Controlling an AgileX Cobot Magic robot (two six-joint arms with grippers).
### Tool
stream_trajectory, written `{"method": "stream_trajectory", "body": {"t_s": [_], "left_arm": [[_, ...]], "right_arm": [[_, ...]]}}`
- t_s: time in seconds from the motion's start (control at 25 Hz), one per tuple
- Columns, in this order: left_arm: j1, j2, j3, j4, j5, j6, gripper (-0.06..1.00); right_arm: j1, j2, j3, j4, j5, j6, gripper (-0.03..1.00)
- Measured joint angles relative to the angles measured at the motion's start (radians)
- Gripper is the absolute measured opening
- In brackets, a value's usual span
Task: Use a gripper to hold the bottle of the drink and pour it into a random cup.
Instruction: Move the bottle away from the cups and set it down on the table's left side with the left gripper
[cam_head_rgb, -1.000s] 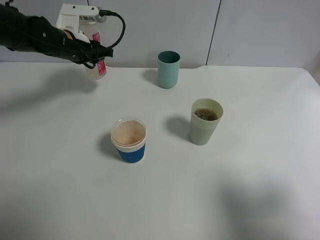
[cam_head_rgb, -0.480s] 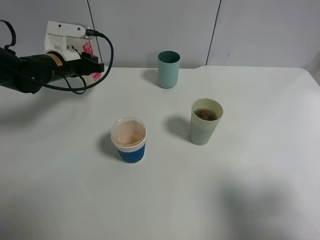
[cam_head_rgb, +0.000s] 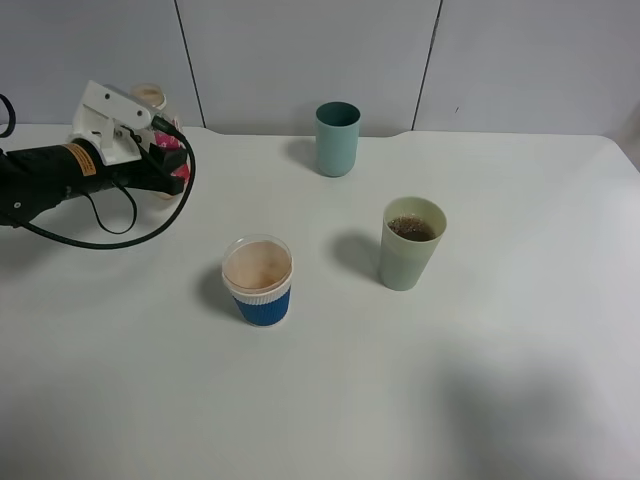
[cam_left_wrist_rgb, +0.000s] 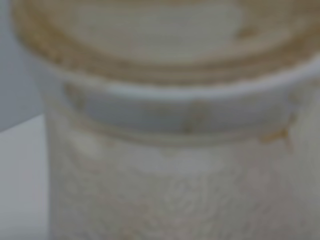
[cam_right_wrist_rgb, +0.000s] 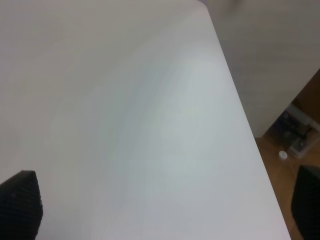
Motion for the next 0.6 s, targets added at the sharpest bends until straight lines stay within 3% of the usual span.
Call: {"method": "stream_trajectory", "body": {"t_s": [0.24,0.6], "left_arm": [[0.005,0.084,0.000,0.043,-0.084,-0.032,0.33],[0.005,0.120,0.000,0.044,-0.114,-0.033,0.33]], "right_arm": [[0.000,0.000,0.000,0.000,0.000,0.000,0.99],[0.000,0.000,0.000,0.000,0.000,0.000,0.99]]}}
